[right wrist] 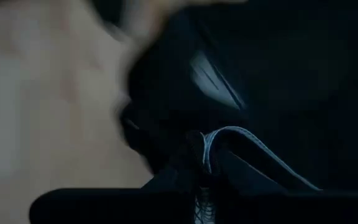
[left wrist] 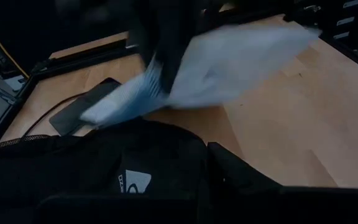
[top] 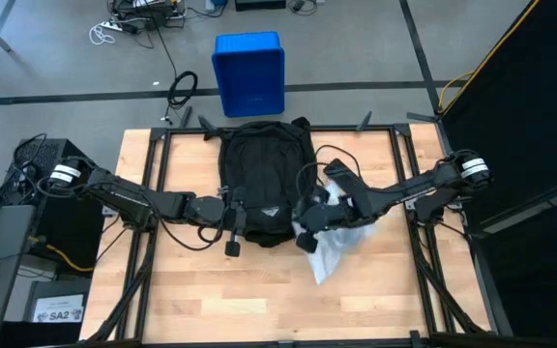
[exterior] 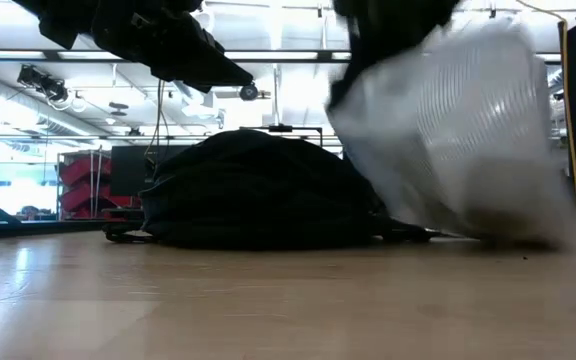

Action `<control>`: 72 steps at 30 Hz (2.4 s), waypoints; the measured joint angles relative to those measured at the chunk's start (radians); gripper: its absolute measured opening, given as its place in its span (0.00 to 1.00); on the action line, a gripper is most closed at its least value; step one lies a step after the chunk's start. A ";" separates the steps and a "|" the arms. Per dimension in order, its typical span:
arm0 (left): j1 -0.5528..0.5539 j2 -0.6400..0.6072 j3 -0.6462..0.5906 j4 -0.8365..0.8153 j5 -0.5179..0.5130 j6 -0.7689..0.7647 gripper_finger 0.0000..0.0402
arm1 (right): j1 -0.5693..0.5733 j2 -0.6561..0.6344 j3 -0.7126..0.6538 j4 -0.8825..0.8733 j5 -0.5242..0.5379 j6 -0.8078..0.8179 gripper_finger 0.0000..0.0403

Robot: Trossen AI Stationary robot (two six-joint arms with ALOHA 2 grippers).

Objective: Unpack backpack
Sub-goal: Open the zip bag

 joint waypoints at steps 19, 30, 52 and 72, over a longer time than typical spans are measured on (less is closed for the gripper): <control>0.002 0.214 0.000 0.335 0.188 0.124 0.21 | 0.294 0.000 0.190 -0.002 0.245 -0.155 0.00; 0.033 0.265 0.000 0.453 0.168 0.147 0.46 | 0.356 0.000 0.218 0.043 0.250 -0.149 0.00; 0.142 0.448 0.032 0.585 0.247 0.147 0.57 | 0.391 0.000 0.261 0.072 0.270 -0.201 0.00; 0.115 0.565 0.252 0.293 0.245 0.252 0.00 | 0.416 0.000 0.261 0.063 0.268 -0.180 0.00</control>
